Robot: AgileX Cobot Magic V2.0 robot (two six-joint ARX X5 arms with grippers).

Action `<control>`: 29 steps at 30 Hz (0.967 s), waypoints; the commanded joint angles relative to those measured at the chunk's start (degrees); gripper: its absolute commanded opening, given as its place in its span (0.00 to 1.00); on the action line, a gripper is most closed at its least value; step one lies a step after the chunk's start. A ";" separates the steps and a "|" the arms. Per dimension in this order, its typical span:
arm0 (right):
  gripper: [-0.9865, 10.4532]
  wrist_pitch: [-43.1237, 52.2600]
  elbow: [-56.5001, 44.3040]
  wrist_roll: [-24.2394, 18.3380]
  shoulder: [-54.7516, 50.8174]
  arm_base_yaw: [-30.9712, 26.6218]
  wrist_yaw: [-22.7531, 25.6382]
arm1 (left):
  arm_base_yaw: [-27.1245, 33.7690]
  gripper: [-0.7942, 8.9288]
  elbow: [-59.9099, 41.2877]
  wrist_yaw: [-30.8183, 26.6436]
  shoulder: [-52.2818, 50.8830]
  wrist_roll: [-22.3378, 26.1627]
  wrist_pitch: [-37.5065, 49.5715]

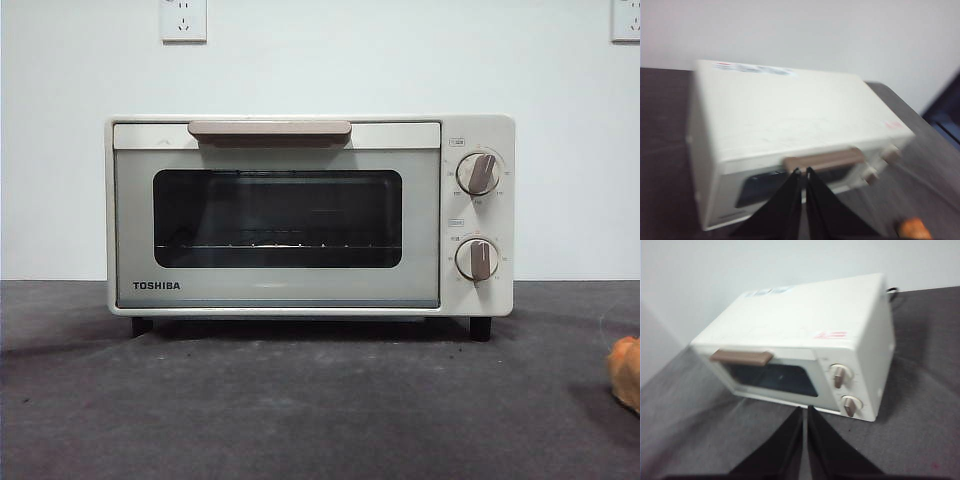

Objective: The left arm flap open the oven, the right arm pick bread and place it into oven, the left arm flap close the oven

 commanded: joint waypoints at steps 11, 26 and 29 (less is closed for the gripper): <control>0.10 -0.81 3.41 -6.71 2.51 5.62 -0.13 | -5.90 0.11 2.49 7.82 0.24 8.11 -3.56; 0.49 -0.81 3.39 -4.46 2.51 5.62 0.33 | -5.90 0.63 2.49 7.34 0.35 8.11 -2.34; 0.50 -0.85 3.39 -2.82 2.51 5.62 0.33 | -5.90 0.63 2.49 7.34 0.33 8.11 -2.32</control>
